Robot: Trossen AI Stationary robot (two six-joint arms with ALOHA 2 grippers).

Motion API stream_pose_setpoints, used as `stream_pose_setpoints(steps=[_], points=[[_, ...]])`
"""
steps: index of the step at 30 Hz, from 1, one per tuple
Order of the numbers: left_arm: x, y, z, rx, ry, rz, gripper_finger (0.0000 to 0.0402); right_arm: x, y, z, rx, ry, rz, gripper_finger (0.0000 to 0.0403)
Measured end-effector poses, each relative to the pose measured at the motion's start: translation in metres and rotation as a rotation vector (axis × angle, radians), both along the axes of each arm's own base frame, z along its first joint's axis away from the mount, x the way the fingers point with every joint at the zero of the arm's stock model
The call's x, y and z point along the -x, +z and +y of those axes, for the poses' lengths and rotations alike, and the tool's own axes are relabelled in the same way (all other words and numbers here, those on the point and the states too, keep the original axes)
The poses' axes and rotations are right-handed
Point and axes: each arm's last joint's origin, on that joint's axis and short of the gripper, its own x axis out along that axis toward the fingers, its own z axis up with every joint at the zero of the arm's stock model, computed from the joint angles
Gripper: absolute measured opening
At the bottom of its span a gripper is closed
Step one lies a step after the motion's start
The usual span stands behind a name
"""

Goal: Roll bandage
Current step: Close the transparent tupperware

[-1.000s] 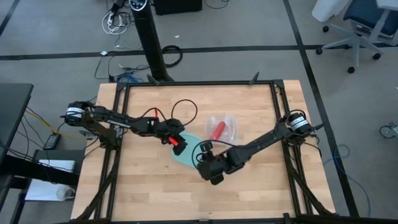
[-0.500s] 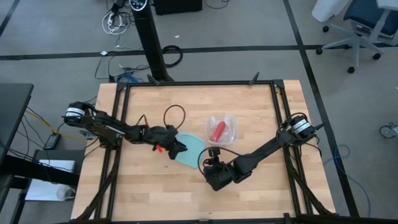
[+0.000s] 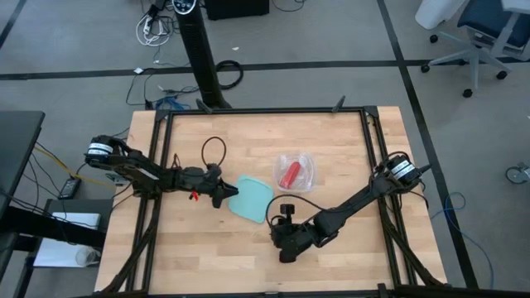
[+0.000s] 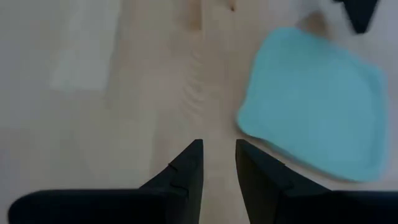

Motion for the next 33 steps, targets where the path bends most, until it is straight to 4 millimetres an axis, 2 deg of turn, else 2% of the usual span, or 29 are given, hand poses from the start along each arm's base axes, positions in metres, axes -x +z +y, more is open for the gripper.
stream_pose_setpoints(steps=[8,17,21,26,33], points=[[0.001,-0.002,0.021,-0.084,0.090,0.024,0.0103,0.003,-0.023,0.000,-0.169,-0.113,-0.058,0.0092],[0.006,-0.009,0.038,-0.118,0.168,0.116,0.0103,0.014,-0.046,-0.022,-0.081,-0.169,0.029,0.0101],[0.004,-0.008,0.041,-0.141,0.190,0.117,0.0103,0.008,-0.047,-0.040,-0.137,-0.223,0.067,0.0120],[-0.006,-0.008,0.043,-0.182,0.156,0.218,0.0103,0.000,-0.045,-0.054,-0.094,-0.190,0.081,0.0144],[-0.019,-0.002,0.044,-0.189,0.119,0.280,0.0103,-0.005,-0.038,-0.051,0.125,-0.029,0.076,0.0160]])
